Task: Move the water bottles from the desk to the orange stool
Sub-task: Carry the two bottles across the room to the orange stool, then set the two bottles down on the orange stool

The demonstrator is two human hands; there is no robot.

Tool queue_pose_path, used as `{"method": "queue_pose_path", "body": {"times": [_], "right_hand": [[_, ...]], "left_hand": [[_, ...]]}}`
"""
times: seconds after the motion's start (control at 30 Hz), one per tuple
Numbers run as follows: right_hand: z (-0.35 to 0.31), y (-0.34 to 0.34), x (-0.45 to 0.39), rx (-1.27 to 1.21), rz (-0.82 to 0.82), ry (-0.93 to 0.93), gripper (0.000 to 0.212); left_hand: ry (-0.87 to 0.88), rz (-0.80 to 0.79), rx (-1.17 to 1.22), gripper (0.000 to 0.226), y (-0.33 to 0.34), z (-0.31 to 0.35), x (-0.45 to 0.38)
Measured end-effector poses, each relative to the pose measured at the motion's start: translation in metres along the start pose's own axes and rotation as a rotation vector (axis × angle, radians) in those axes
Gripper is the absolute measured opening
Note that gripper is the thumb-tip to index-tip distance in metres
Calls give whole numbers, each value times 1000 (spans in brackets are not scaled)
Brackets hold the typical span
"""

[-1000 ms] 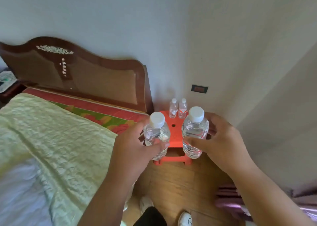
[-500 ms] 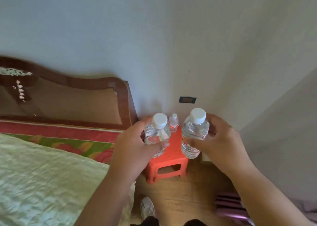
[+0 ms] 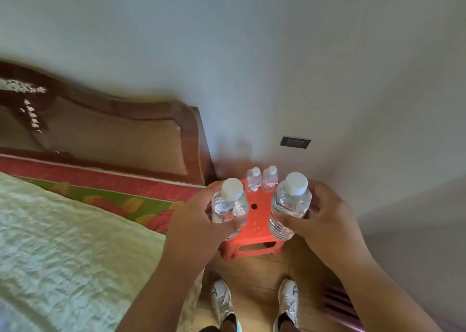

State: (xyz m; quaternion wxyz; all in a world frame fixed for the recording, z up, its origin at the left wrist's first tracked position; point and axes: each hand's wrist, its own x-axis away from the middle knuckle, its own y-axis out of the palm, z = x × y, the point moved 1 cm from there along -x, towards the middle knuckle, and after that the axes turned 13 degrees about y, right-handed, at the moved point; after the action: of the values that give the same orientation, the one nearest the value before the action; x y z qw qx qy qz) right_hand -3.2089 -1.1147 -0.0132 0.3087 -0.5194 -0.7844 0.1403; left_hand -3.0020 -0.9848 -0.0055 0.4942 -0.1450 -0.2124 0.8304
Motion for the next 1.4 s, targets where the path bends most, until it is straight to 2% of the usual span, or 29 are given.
{"method": "queue_pose_path", "body": {"times": [0.23,0.4,0.53,0.67,0.83,0.9,1.0,1.13,1.27,1.4], "right_hand": [[19,10,-46,24,-49,12,66],[41,21,-76,67,-95,16,65],[60,27,-95,108,-117,13,66],[81,36,-113,122,-124,24,69],[99,49,-137,143,-145,-3,70],[101,56,-144,139,-143,-8,66],[103,67,-157,138,-134,-53,48],[121,83,-177,175,-155,-46,54],[148,100,-201,229,-178,-29,55],[175,111,-222,309,-172,-9,70]], "left_hand": [[-77,82,31,66,26,-36,-16],[-155,116,0,76,49,-61,-20],[-156,95,-95,70,62,-81,-31],[-163,76,-149,74,78,-106,-50],[-167,63,-138,67,94,-133,-80],[-154,42,-142,66,100,-145,-94],[-147,-2,-175,66,108,-159,-117],[-177,-64,-211,67,116,-178,-146],[-197,-110,-235,56,130,-206,-167],[-204,-107,-238,52,147,-233,-181]]}}
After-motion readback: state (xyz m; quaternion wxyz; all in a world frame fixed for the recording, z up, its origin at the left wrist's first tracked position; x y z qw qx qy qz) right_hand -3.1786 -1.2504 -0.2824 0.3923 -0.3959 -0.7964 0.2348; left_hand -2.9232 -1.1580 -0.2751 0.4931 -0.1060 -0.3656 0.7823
